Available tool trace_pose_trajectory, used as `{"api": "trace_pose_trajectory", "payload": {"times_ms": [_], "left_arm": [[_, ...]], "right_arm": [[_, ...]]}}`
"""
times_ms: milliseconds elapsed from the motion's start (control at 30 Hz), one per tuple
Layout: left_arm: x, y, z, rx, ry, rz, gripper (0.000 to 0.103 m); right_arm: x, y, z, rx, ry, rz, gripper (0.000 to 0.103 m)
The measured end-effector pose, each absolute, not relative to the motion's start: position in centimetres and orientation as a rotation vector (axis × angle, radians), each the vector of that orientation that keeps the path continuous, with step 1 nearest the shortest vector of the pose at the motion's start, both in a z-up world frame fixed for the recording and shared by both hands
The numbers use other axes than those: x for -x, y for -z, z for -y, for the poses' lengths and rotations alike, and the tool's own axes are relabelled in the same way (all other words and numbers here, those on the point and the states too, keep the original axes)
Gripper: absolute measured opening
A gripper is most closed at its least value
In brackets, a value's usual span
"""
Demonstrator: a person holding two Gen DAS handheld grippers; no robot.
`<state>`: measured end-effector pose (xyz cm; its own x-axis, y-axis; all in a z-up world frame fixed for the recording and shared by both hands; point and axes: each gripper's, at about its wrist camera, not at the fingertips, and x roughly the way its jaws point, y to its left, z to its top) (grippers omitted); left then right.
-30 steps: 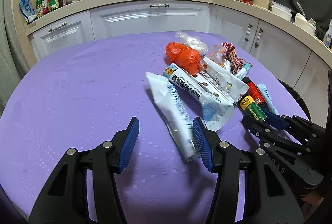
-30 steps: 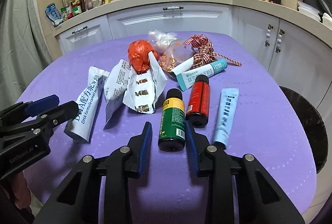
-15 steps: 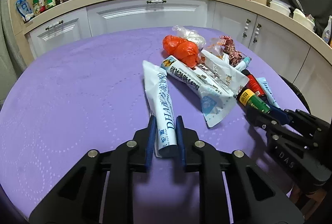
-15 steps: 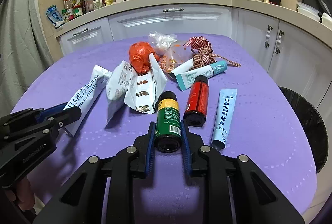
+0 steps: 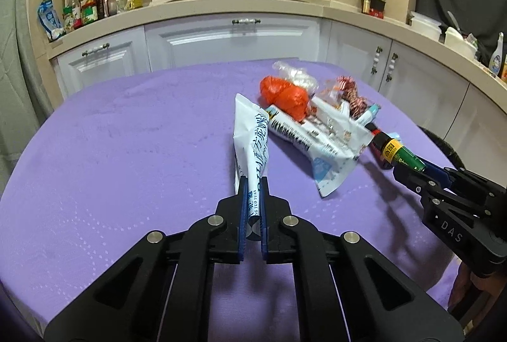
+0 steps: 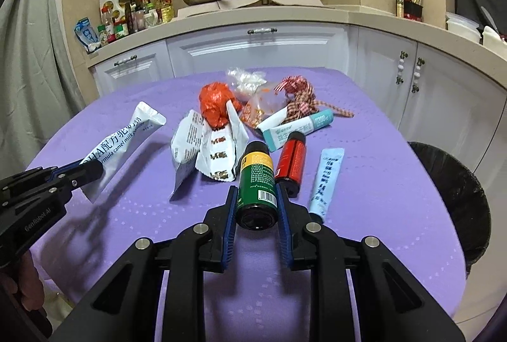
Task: Collect trash
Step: 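Carry the green bottle and white tube over the bin and release both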
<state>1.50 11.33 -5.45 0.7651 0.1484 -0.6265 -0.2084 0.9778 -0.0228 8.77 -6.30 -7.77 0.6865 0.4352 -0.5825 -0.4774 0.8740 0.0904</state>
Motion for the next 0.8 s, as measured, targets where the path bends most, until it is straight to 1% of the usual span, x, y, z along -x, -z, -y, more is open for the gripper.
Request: {"api": "trace_pose_trajectory", "payload": {"times_ms": [300, 800], "left_arm": [[-2.7, 3.9, -7.9, 0.068, -0.088, -0.644, 0.006], [-9.1, 3.2, 4.6, -0.039, 0.185, -0.617, 0.006]], "right_arm": [[-8.9, 6.1, 10.4, 0.038, -0.405, -0.577, 0.024], [-11.7, 5.3, 23.0, -0.065, -0.116, -0.529, 0.024]]}}
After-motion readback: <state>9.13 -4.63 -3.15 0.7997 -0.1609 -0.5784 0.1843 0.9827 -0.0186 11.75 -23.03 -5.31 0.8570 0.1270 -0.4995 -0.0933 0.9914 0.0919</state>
